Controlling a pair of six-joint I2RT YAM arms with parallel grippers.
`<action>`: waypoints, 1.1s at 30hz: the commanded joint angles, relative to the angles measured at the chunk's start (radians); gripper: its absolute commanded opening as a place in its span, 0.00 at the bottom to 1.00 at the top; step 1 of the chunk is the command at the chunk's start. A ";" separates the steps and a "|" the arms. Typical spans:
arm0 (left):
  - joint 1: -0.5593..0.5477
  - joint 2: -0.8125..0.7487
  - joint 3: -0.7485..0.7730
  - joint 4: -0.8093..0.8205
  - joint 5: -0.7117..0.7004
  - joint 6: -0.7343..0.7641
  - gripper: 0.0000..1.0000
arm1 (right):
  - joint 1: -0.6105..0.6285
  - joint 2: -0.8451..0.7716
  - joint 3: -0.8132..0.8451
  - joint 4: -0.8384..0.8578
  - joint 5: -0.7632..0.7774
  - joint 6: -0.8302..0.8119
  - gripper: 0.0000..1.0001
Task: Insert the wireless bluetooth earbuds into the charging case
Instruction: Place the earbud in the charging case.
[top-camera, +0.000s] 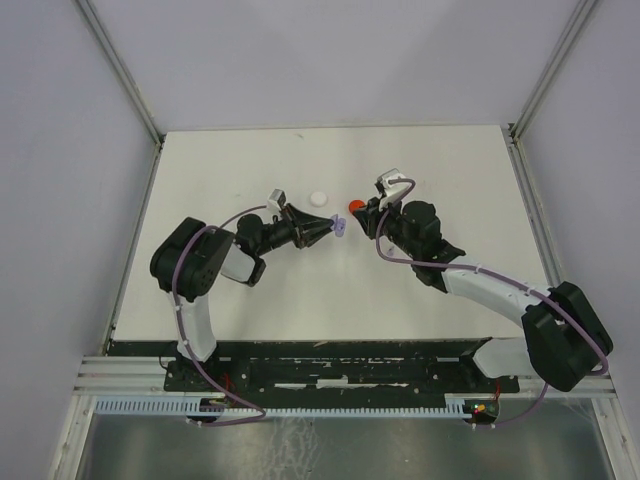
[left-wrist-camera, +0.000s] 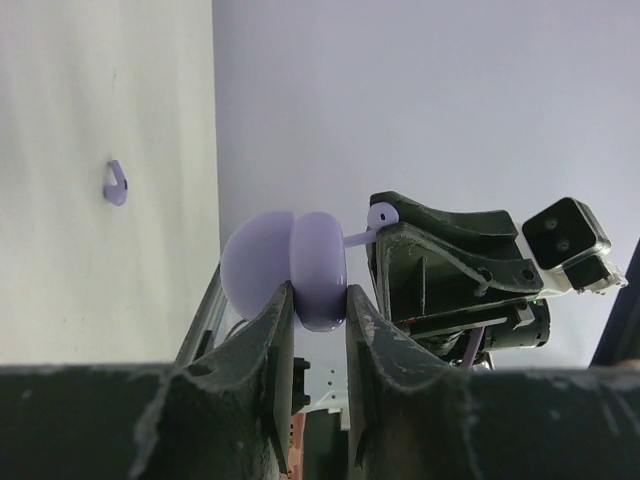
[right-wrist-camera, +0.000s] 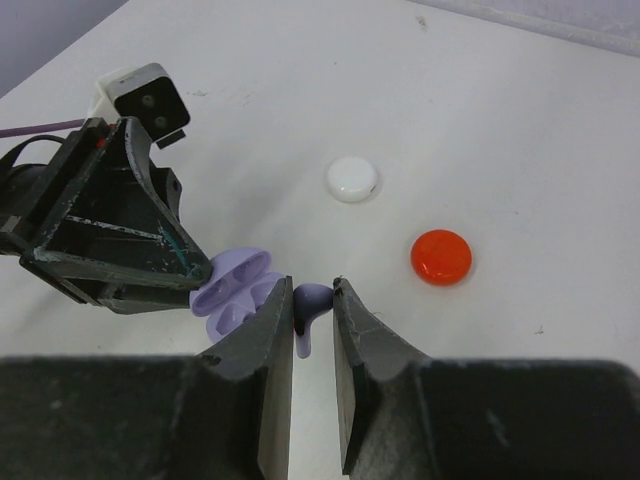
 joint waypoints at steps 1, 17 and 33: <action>-0.036 0.020 0.048 0.135 0.000 -0.100 0.03 | -0.001 -0.025 -0.014 0.148 -0.048 -0.015 0.09; -0.058 0.034 0.082 0.170 0.016 -0.142 0.03 | -0.001 -0.006 -0.024 0.177 -0.085 -0.011 0.08; -0.068 0.026 0.105 0.176 0.015 -0.161 0.03 | -0.001 0.019 -0.035 0.196 -0.098 -0.015 0.08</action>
